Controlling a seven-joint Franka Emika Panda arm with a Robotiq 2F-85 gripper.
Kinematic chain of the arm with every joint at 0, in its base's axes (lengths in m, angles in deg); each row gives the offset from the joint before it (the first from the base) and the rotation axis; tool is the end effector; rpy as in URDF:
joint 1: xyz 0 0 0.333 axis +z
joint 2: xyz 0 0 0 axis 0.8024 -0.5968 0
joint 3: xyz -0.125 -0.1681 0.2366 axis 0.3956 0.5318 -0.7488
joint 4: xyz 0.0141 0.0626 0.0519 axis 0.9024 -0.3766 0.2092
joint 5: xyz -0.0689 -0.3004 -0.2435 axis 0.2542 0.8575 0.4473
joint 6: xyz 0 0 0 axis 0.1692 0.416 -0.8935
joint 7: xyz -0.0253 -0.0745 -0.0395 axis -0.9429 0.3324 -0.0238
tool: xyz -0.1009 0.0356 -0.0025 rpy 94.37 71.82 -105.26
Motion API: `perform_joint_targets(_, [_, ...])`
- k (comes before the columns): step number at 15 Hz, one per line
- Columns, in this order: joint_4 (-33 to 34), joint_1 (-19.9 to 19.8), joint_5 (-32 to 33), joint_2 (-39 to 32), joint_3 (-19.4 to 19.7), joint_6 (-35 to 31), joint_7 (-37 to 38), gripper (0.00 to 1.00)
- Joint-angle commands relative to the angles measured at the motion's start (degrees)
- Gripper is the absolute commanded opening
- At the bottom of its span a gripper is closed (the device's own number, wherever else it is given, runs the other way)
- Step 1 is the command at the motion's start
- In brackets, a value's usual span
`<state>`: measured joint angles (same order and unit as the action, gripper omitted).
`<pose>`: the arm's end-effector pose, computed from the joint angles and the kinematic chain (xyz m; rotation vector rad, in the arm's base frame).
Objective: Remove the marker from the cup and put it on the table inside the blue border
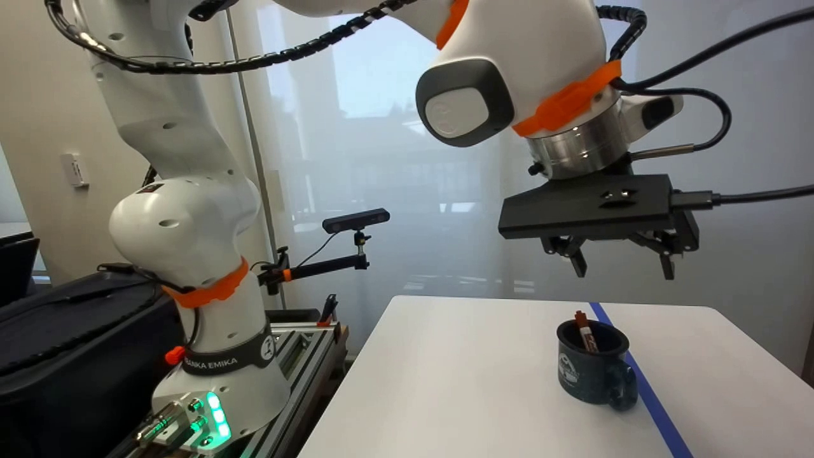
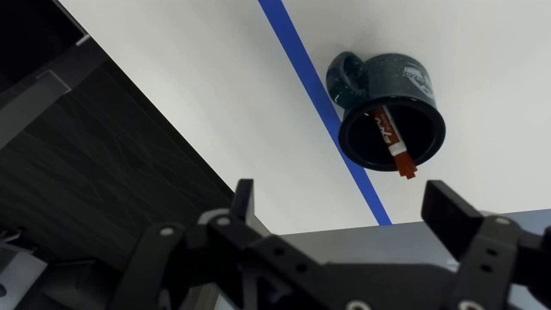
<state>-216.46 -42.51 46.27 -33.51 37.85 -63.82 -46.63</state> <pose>0.4905 -0.0901 0.3890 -2.6743 -1.4369 -0.7998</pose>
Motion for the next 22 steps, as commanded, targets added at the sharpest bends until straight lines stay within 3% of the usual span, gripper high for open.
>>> perform_joint_targets(1, [2.1, 2.28, -9.3, -3.05, 1.34, -0.32, -9.87, 1.0])
perform_joint_targets(6, [5.74, 2.77, -21.5, -7.81, 1.15, 2.8, -23.98, 1.0])
perform_joint_targets(12, [9.85, 1.77, -27.46, -13.27, 0.45, 8.84, -33.11, 1.0])
perform_joint_targets(13, [10.17, -4.69, -27.15, -13.74, -6.11, 9.3, -33.23, 1.0])
perform_joint_targets(18, [11.52, -10.37, -26.5, -16.28, -12.37, 10.98, -33.78, 1.0])
perform_joint_targets(22, [11.89, -12.8, -26.62, -17.81, -15.08, 12.2, -34.08, 1.0])
